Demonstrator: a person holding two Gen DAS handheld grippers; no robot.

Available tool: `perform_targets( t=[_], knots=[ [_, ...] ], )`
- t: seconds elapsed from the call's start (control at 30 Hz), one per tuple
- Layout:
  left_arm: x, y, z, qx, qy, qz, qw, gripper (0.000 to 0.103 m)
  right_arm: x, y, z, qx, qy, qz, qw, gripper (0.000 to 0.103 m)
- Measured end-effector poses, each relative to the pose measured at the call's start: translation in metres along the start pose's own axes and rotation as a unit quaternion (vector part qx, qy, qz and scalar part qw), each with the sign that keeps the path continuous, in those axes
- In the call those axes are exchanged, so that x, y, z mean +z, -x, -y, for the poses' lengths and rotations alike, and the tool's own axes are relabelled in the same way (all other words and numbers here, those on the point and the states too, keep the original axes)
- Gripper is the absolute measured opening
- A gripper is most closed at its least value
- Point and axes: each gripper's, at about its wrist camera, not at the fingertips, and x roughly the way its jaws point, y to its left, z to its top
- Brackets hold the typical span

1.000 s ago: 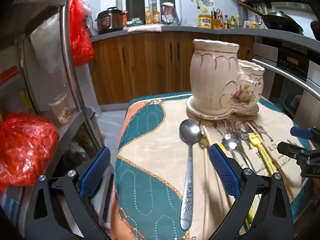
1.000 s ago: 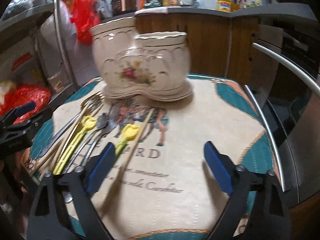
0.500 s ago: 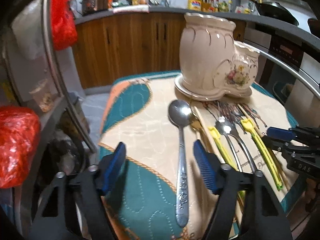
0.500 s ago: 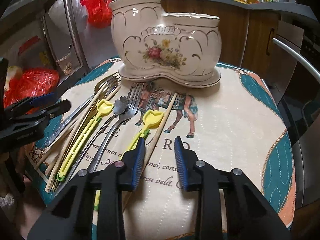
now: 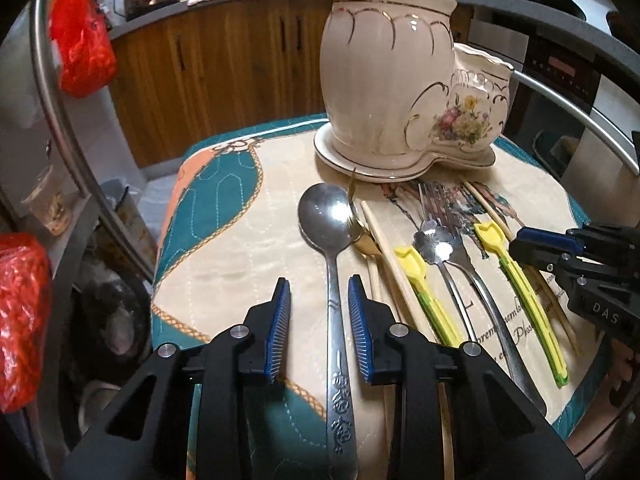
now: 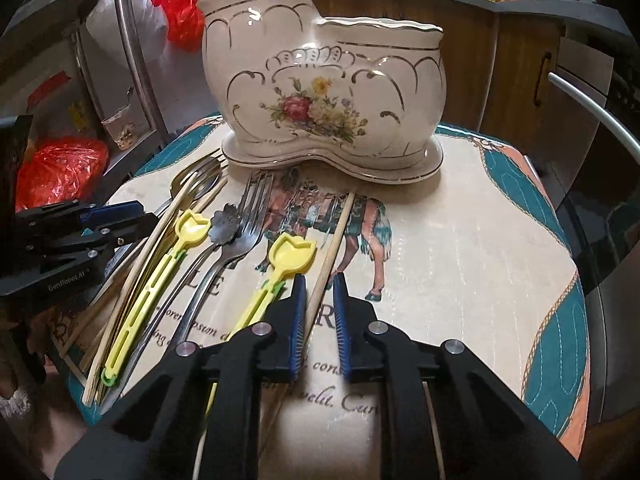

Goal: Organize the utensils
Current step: 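Grasp the silver spoon with the left tool while the right tool grasps a wooden chopstick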

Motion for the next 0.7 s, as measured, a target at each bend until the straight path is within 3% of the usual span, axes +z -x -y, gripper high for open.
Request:
perform_targets(
  t=[0.33,0.57,0.7],
  knots=[
    [0.002,-0.003,0.004,0.015,-0.014,0.001,0.9998,0.03,0.001,-0.002,-0.001,0.0,0.0,0.006,1.0,0.013],
    [-0.001,-0.003,0.015,0.036,-0.038,0.006,0.9986,0.011,0.0,-0.002,-0.005,-0.005,0.008,0.014,1.0,0.008],
    [-0.001,-0.003,0.017,0.048,-0.047,0.007,0.9977,0.007,-0.003,-0.001,-0.003,-0.005,0.01,0.018,1.0,0.007]
  ],
)
